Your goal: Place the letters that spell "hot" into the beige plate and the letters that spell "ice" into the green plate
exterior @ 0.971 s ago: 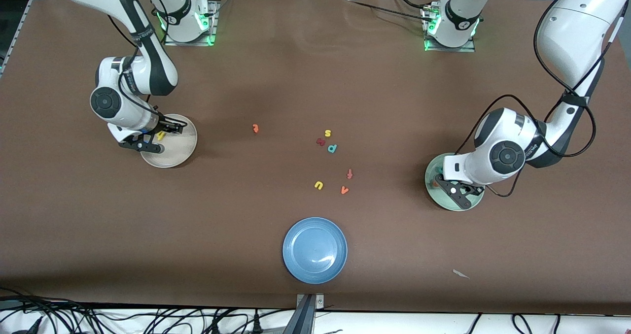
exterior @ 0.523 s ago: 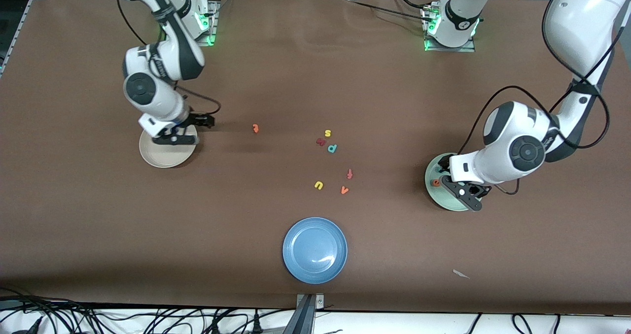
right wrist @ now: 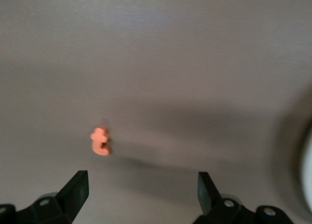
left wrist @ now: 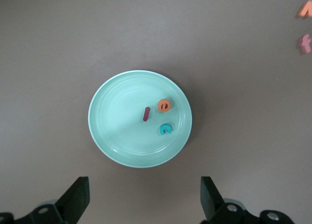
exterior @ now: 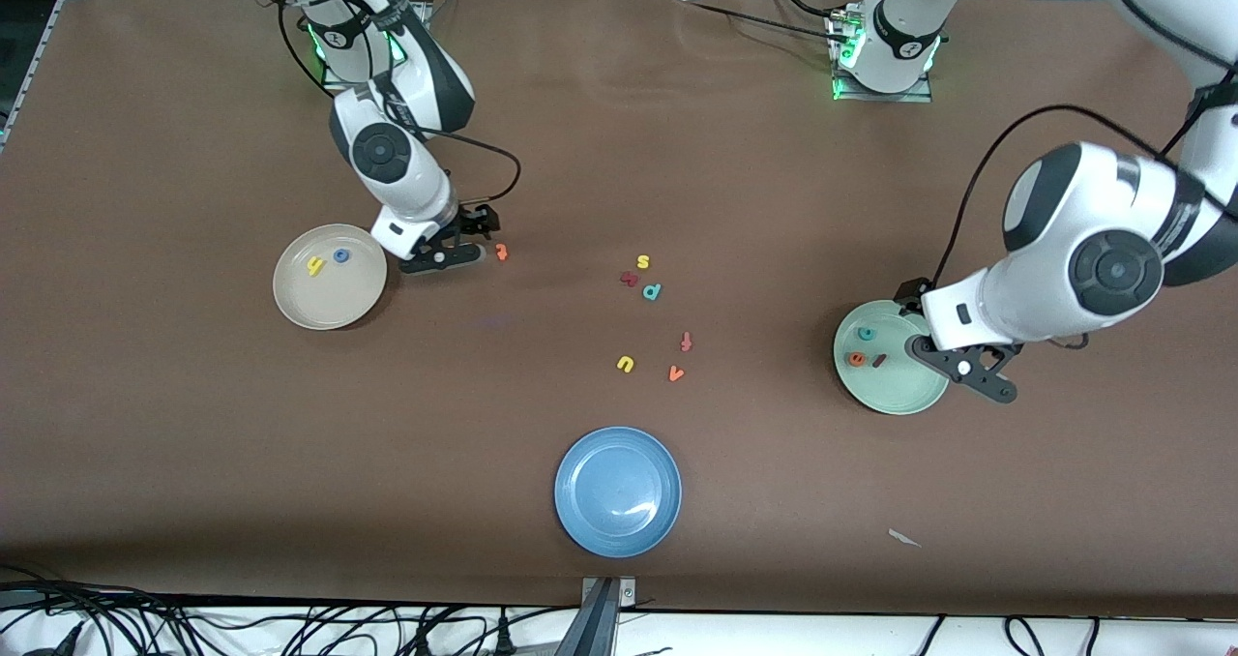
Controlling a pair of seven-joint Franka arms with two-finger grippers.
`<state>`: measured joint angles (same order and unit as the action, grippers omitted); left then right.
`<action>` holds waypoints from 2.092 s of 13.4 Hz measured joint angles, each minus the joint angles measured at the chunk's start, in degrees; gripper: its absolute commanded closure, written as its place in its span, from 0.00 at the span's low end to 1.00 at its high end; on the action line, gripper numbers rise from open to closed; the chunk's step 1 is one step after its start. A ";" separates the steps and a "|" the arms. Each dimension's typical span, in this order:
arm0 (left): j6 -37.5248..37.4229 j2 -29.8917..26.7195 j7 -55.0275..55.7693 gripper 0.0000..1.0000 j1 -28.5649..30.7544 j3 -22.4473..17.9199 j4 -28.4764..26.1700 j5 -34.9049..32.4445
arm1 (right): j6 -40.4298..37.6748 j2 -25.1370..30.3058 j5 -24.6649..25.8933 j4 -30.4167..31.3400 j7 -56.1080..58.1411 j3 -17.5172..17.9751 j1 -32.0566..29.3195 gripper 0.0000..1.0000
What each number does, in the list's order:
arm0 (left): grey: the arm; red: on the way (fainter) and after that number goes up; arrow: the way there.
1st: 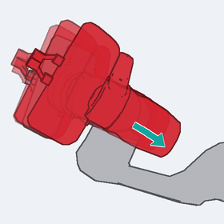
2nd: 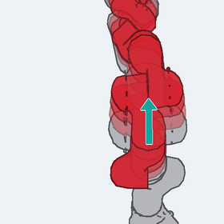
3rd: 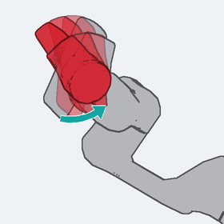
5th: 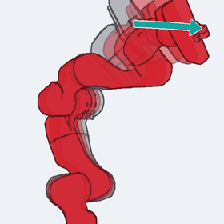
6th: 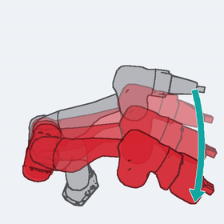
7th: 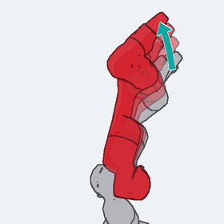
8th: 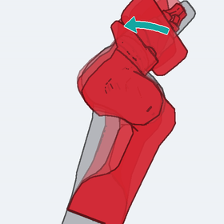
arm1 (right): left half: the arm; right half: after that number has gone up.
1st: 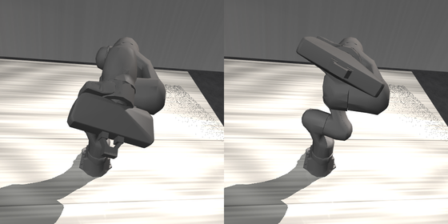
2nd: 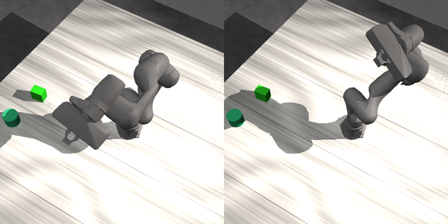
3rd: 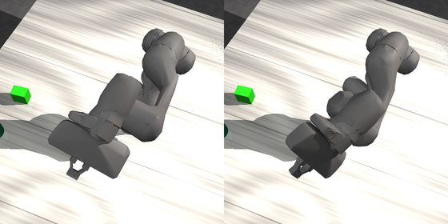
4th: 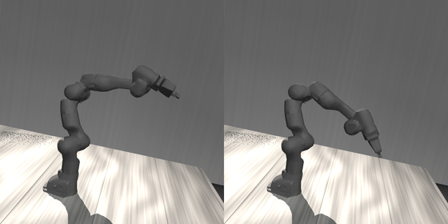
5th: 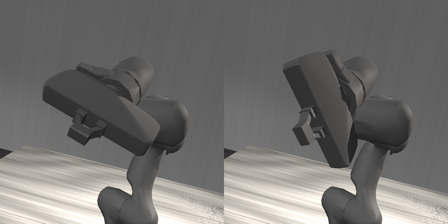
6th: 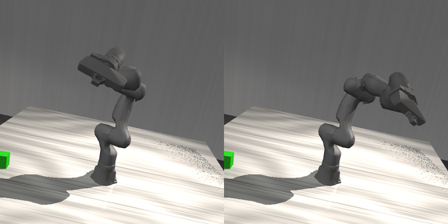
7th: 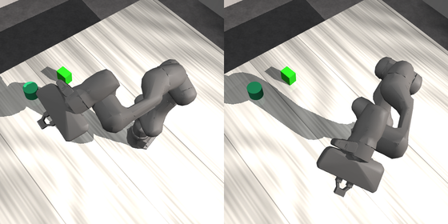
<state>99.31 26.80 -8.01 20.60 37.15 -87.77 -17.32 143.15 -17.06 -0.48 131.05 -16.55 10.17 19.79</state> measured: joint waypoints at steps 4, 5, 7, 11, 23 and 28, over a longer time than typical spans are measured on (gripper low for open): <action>-2.23 -5.86 4.44 0.00 0.23 -0.14 0.17 4.19 | 4.12 -3.23 0.00 -0.15 -1.17 0.26 2.50 0.01; -2.97 -7.03 4.58 0.00 0.31 -0.50 0.41 4.69 | 5.18 -3.86 0.00 -0.17 -1.35 0.26 2.89 0.02; -3.53 -8.64 4.66 0.00 0.37 -2.33 1.99 4.96 | 6.07 -4.79 0.00 -0.30 -1.68 0.26 3.18 0.06; -3.89 -11.65 4.47 0.00 -0.23 -10.86 4.20 13.84 | 8.88 -6.47 0.00 -0.37 -4.91 0.26 4.33 0.35; -4.99 -23.58 7.76 0.00 -16.64 -30.92 -5.07 18.04 | 9.12 -6.64 0.00 -1.04 -7.98 0.21 4.51 0.91; -5.03 -27.43 7.77 0.00 -18.84 -33.52 -9.23 18.06 | 7.87 -6.42 0.00 -1.27 -9.00 -0.41 4.49 0.96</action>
<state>94.27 -0.63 -0.25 1.76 3.63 -97.00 0.75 151.02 -23.48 -0.47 129.78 -25.56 9.76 24.28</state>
